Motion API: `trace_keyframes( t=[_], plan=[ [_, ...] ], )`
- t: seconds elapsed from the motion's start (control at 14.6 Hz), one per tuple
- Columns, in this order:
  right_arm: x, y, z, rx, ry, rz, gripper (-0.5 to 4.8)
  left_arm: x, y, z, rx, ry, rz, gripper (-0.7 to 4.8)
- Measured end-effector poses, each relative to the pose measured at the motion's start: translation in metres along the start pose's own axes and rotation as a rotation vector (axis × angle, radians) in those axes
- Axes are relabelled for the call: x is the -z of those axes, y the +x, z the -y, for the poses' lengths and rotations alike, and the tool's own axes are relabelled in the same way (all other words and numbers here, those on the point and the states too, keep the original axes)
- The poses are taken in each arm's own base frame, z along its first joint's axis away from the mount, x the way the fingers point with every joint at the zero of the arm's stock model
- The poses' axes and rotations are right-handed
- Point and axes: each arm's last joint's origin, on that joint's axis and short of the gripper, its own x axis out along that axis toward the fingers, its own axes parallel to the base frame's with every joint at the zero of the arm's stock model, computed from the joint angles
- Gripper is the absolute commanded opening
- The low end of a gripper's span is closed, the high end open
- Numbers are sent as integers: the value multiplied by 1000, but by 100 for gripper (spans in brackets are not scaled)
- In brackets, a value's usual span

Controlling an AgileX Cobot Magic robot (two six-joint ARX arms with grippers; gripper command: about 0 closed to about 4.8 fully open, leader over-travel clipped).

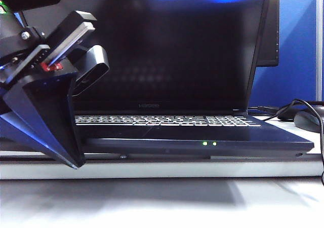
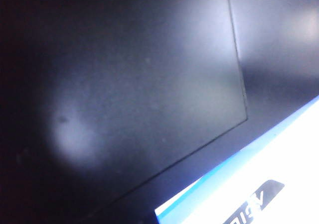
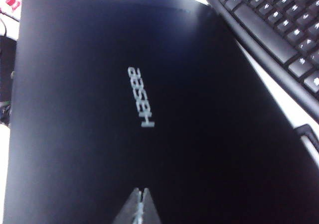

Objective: Close the lid of the black laptop.

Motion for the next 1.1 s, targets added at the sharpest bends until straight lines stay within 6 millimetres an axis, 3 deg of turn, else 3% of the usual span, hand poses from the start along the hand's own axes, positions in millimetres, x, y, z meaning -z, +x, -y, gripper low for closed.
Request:
trace_keyframes(
  t=[0.82, 1.1],
  plan=[
    [0, 13, -6, -39, 9, -41, -1, 1, 0, 0, -2, 35, -7, 4],
    [-1, 35, -22, -85, -29, -92, -1, 1, 0, 0, -3, 35, -7, 4]
  ],
)
